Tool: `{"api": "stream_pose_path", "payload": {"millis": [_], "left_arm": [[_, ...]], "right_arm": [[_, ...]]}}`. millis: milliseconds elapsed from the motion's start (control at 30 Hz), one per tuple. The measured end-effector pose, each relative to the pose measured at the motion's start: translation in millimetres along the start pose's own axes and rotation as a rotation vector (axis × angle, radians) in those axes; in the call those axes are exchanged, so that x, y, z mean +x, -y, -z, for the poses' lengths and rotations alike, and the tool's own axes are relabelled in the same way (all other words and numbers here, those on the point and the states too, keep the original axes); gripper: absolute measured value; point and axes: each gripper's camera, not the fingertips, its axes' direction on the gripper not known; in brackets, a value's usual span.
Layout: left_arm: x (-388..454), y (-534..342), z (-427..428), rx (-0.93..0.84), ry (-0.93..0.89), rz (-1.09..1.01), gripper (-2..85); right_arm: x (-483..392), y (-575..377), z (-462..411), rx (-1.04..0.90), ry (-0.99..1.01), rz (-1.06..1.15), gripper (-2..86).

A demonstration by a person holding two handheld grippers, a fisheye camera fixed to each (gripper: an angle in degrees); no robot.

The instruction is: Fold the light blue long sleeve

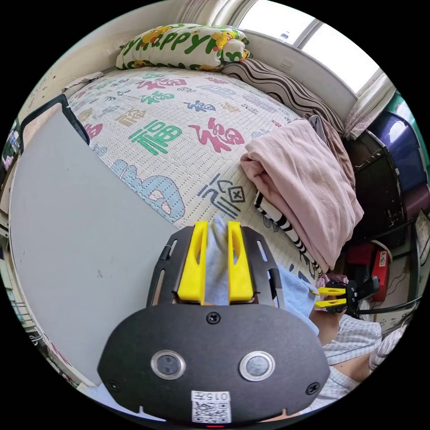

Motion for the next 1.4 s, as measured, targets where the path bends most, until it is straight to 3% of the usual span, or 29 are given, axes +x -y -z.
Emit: {"api": "stream_pose_path", "payload": {"millis": [200, 333, 467, 600, 833, 1033, 1200, 1400], "left_arm": [[-8.4, -11.6, 6.2, 0.038, -0.031, -0.010, 3.3], [-22.4, -27.6, 21.4, 0.133, -0.112, 0.011, 2.1], [-31.0, -38.1, 31.7, 0.187, -0.138, 0.017, 1.6], [-35.3, -42.9, 39.1, 0.230, -0.139, 0.020, 1.5], [-29.4, -41.8, 88.8, 0.420, -0.323, -0.028, 1.6], [-31.9, -79.5, 139.5, 0.425, -0.268, -0.131, 1.6], [-83.7, -158.1, 196.0, 0.499, -0.267, -0.096, 1.6], [-160.9, -282.9, 249.4, 0.591, -0.260, -0.025, 1.5]], "right_arm": [[16.0, -5.7, 14.5, 0.073, 0.124, -0.037, 2.9], [56.1, -18.5, 28.4, 0.224, 0.455, -0.183, 0.9], [56.5, -20.2, 29.6, 0.248, 0.469, -0.195, 0.0], [47.7, -14.5, 35.6, 0.255, 0.373, -0.185, -0.2], [22.0, 1.5, 75.1, 0.320, 0.005, -0.165, -0.2], [-60.0, 26.9, 80.7, 0.286, -0.100, 0.007, 0.0], [-149.2, 46.4, 57.5, 0.264, 0.104, 0.229, 0.1], [-265.9, 74.3, -12.9, 0.094, 0.376, 0.469, 0.2]]}}
